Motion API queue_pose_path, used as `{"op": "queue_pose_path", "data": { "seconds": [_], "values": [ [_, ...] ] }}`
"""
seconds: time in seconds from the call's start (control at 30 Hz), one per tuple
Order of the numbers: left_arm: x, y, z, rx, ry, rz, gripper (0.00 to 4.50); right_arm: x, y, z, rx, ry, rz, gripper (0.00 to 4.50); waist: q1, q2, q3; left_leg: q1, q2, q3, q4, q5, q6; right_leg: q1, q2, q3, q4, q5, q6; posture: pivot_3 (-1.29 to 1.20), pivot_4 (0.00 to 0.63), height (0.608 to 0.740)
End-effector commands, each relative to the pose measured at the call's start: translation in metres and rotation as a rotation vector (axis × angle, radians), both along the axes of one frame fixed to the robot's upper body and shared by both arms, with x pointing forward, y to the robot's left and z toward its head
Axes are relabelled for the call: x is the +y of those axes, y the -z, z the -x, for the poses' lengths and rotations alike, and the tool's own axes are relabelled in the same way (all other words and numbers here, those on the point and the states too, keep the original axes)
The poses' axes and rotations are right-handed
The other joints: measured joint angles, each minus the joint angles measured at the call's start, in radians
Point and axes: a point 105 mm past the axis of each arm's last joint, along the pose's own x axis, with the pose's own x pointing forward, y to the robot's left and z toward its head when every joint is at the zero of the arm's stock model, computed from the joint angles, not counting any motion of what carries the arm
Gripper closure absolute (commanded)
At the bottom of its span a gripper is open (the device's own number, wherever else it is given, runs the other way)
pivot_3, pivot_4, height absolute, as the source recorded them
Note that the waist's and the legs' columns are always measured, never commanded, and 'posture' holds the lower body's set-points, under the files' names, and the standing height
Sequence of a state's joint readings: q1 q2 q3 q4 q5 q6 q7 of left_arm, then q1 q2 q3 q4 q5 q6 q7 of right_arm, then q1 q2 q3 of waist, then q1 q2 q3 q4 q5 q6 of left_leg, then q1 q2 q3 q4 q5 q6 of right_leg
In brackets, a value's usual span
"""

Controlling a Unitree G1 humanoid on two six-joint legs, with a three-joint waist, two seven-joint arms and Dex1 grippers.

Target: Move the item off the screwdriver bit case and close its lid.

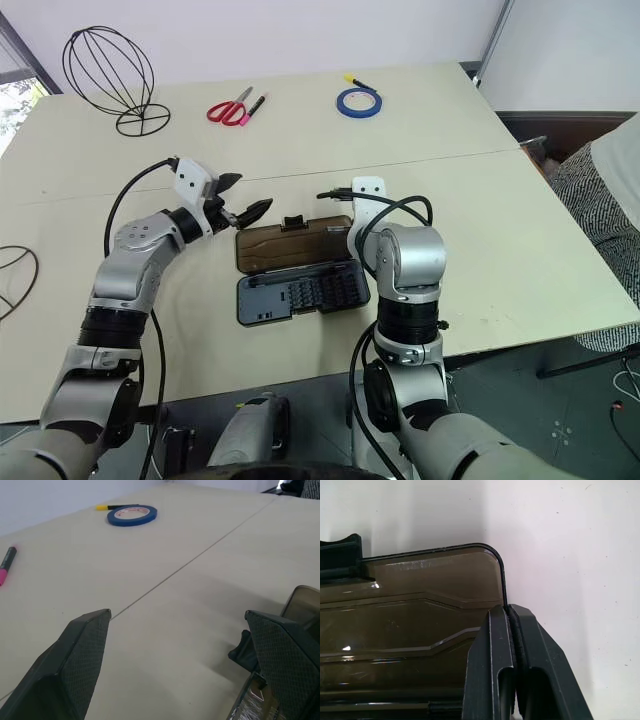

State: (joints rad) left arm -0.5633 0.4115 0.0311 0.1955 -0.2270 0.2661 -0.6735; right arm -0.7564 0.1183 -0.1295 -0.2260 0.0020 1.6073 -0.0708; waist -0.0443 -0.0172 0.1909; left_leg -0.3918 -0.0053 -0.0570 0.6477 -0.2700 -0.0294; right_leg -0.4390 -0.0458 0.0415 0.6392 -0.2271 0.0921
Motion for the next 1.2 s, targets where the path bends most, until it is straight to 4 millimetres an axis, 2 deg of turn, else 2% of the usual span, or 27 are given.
{"op": "queue_pose_path", "data": {
  "seconds": [0.03,0.23,0.27,0.33,0.57,0.6,0.73,0.8,0.97,1.07,1.17,1.2],
  "values": [
    [-0.002,-0.013,-0.001,-0.054,0.008,-0.005,0.00,0.000,-0.007,-0.001,-0.024,-0.003,0.004,4.46,0.000,0.000,0.000,0.000,0.000,0.000,0.000,0.000,0.000,0.000,0.000,0.000,0.000,0.000,0.000,0.00,0.150,0.740],
    [-0.002,-0.014,-0.002,-0.054,0.008,-0.007,0.00,0.004,-0.010,-0.001,-0.035,-0.068,0.025,4.46,0.000,0.000,0.000,0.000,0.000,0.000,0.000,0.000,0.000,0.000,0.000,0.000,0.000,0.000,0.000,0.00,0.150,0.740],
    [-0.002,-0.014,-0.002,-0.055,0.008,-0.006,0.00,0.005,-0.010,-0.001,-0.040,-0.083,0.033,4.22,0.000,0.000,0.000,0.000,0.000,0.000,0.000,0.000,0.000,0.000,0.000,0.000,0.000,0.000,0.000,0.00,0.150,0.740],
    [-0.001,-0.014,-0.002,-0.055,0.009,-0.005,0.00,0.005,-0.011,-0.001,-0.044,-0.097,0.042,3.70,0.000,0.000,0.000,0.000,0.000,0.000,0.000,0.000,0.000,0.000,0.000,0.000,0.000,0.000,0.000,0.00,0.150,0.740],
    [0.001,-0.016,-0.001,-0.051,0.003,0.018,0.00,0.001,-0.015,-0.004,-0.076,-0.091,0.048,0.24,0.000,0.000,0.000,0.000,0.000,0.000,0.000,0.000,0.000,0.000,0.000,0.000,0.000,0.000,0.000,0.00,0.150,0.740],
    [0.002,-0.017,0.000,-0.051,0.002,0.025,0.00,0.002,-0.020,-0.006,-0.116,-0.108,0.040,0.11,0.000,0.000,0.000,0.000,0.000,0.000,0.000,0.000,0.000,0.000,0.000,0.000,0.000,0.000,0.000,0.00,0.150,0.740],
    [0.005,-0.026,0.005,-0.047,0.018,0.060,0.00,0.006,-0.043,-0.009,-0.282,-0.190,0.010,0.11,0.000,0.000,0.000,0.000,0.000,0.000,0.000,0.000,0.000,0.000,0.000,0.000,-0.001,0.000,0.000,0.00,0.150,0.740],
    [0.007,-0.032,0.013,-0.046,0.042,0.067,0.00,0.003,-0.047,-0.010,-0.309,-0.209,0.002,0.11,-0.002,0.000,0.000,-0.001,0.000,0.000,0.000,0.000,0.000,0.000,0.000,0.000,-0.001,0.000,0.000,0.00,0.150,0.740],
    [0.014,-0.053,0.039,-0.037,0.117,0.083,0.00,0.004,-0.062,-0.019,-0.368,-0.250,-0.028,0.11,-0.004,0.000,0.000,-0.001,0.001,0.000,0.000,0.000,0.000,0.000,0.000,0.000,-0.001,0.000,0.000,0.00,0.150,0.740],
    [0.012,-0.050,0.059,-0.004,0.166,0.052,0.00,0.005,-0.066,-0.029,-0.402,-0.280,-0.008,0.11,-0.004,0.001,0.001,-0.001,0.001,0.000,0.000,0.000,0.000,0.000,0.000,0.000,-0.002,0.000,0.000,0.00,0.150,0.740],
    [0.009,-0.039,0.081,0.061,0.216,0.028,0.81,0.013,-0.078,-0.040,-0.454,-0.326,0.000,0.00,-0.004,0.001,0.001,-0.001,0.001,0.000,-0.001,0.000,0.000,0.000,0.000,0.000,-0.003,0.000,0.000,0.00,0.150,0.740],
    [0.006,-0.033,0.089,0.086,0.239,0.017,1.34,0.015,-0.081,-0.044,-0.471,-0.343,0.006,0.00,-0.003,0.001,0.001,-0.001,0.001,0.000,-0.001,0.000,0.000,0.000,0.000,0.000,-0.003,0.000,0.000,0.00,0.150,0.740]
  ]
}}
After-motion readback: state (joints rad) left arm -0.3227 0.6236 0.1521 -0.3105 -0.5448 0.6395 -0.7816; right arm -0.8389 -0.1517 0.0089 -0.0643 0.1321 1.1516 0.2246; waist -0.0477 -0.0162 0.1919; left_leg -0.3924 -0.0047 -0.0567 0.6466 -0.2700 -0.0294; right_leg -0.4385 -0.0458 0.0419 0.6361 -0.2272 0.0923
